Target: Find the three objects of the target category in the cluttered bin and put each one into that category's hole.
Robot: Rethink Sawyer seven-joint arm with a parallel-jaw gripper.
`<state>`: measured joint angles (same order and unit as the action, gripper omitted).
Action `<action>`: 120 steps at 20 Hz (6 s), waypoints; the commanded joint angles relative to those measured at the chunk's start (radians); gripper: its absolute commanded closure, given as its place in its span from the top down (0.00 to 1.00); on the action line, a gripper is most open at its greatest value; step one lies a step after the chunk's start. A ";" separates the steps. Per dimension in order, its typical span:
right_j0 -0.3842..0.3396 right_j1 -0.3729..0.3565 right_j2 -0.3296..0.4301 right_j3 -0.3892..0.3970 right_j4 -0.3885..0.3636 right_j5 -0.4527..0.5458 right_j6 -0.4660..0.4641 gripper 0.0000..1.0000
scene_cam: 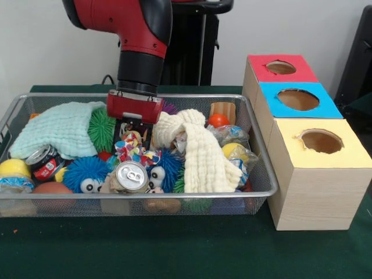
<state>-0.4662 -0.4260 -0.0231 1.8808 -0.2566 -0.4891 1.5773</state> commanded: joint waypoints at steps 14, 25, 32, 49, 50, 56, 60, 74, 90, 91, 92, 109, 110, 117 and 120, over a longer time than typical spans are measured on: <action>-0.045 -0.006 0.234 -0.066 -0.116 -0.056 0.215 1.00; -0.003 -0.017 0.187 -0.082 -0.093 -0.070 0.174 0.00; 0.072 -0.151 0.102 0.011 -0.010 -0.077 0.178 0.00; 0.329 -0.454 0.021 0.025 0.311 0.808 0.225 0.00; 0.344 -0.454 0.015 0.007 0.321 0.837 0.237 0.00; 0.459 -0.410 -0.031 -0.082 0.408 0.951 0.339 0.00; 0.528 -0.368 -0.078 -0.144 0.448 0.960 0.378 0.00; 0.666 -0.299 -0.177 -0.306 0.438 0.931 0.362 0.00; 0.595 -0.146 -0.107 -0.326 0.442 0.799 0.325 0.00; 0.601 -0.137 -0.108 -0.318 0.445 0.789 0.335 0.00; 0.606 -0.130 -0.110 -0.317 0.446 0.784 0.340 0.00; 0.707 -0.088 -0.144 -0.285 0.530 0.817 0.429 0.00; 0.707 -0.092 -0.143 -0.276 0.534 0.816 0.425 0.00; 0.746 -0.072 -0.154 -0.275 0.586 0.812 0.435 0.00; 0.739 -0.046 -0.164 -0.284 0.584 0.787 0.412 0.00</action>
<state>0.2804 -0.5503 -0.2043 1.5496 0.2796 0.3018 1.7068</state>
